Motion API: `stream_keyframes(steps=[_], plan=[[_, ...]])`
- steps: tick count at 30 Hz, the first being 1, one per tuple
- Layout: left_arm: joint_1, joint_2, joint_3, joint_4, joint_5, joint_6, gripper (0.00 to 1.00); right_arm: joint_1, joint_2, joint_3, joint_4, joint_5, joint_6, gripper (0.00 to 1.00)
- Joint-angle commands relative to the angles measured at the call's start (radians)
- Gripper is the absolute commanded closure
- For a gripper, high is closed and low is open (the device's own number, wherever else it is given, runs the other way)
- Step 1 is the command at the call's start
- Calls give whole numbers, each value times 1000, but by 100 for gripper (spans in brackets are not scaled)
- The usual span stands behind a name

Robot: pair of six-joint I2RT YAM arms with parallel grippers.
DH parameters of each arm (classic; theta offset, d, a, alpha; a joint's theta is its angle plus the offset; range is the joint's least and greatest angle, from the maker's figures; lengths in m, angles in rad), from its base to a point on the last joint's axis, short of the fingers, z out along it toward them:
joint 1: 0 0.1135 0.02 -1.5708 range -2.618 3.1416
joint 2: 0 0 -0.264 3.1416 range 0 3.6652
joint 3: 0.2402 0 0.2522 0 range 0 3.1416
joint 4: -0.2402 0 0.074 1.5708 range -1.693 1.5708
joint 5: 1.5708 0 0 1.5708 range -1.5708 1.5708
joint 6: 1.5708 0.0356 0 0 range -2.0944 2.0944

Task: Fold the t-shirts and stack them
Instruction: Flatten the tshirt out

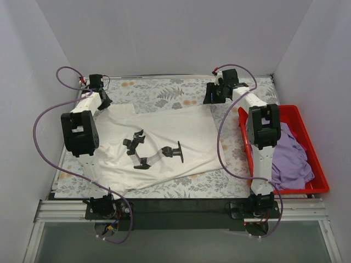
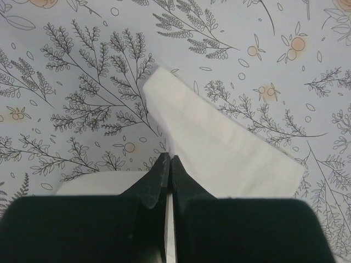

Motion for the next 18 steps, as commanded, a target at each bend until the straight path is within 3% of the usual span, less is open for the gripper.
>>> stream_keyframes(steps=[1,18], plan=[[0,1,-17,12,5,-2,100,0,54,67,42,-62,-11,48],[0,15,-32,14,-19,8,100,17,174,104,-16,12,-86,53]])
